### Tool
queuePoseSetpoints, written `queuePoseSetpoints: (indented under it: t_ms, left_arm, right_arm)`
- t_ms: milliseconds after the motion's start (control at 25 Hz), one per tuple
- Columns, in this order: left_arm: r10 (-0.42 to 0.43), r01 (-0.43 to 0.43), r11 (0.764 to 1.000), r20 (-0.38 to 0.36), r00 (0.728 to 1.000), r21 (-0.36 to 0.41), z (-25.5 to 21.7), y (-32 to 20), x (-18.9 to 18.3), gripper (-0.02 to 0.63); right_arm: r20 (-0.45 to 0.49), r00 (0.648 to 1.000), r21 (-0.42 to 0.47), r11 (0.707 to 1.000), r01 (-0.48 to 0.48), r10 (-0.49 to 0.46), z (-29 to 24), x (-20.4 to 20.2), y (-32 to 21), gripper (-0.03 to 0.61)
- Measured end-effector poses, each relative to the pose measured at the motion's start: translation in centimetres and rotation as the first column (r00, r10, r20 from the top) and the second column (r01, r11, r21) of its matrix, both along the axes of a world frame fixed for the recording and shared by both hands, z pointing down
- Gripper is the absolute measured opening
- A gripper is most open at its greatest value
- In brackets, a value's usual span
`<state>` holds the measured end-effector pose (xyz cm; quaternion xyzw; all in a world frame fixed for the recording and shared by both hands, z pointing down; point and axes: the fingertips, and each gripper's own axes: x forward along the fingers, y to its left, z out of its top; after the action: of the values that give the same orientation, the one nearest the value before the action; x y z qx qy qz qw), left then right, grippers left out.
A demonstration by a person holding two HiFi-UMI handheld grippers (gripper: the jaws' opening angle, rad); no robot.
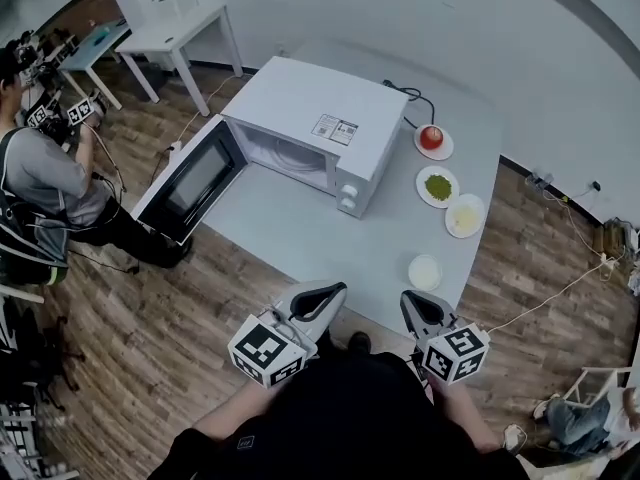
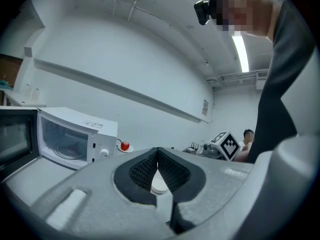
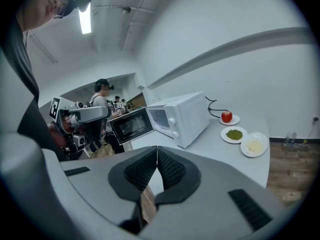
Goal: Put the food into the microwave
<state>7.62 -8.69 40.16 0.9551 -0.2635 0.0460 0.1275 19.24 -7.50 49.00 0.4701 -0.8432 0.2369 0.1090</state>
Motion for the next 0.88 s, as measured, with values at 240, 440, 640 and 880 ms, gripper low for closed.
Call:
queuePoseSetpoints:
  t_ms: [240, 440, 640, 880]
  left_arm:
    - [0.062, -0.063, 0.997, 0.035, 0.997, 0.036, 0.3, -3.1, -2.1, 0.008]
    - [0.066, -0.066, 0.998, 0.027, 0.997, 0.011, 1.8, -4.8, -2.1, 0.008]
    - [0.108, -0.104, 0.991, 0.038, 0.993, -0.087, 5.8, -6.3, -0.8, 0.008]
    - [0.155, -0.150, 0.985, 0.051, 0.987, -0.089, 7.7, -8.7, 1.6, 0.008]
  right_arm:
    - [-0.075, 0.994, 0.003, 0.996, -0.085, 0.085, 1.2, -0.2, -2.3, 0.015]
    - [-0.144, 0.981, -0.059, 0.989, -0.136, 0.127, 4.6, 1.5, -3.2, 0.015]
    - [-0.223, 0.968, -0.090, 0.986, -0.139, 0.116, 6.4, 3.3, -4.3, 0.015]
    - [-0.410, 0.911, -0.153, 0.982, -0.107, 0.035, 10.0, 5.1, -5.4, 0.015]
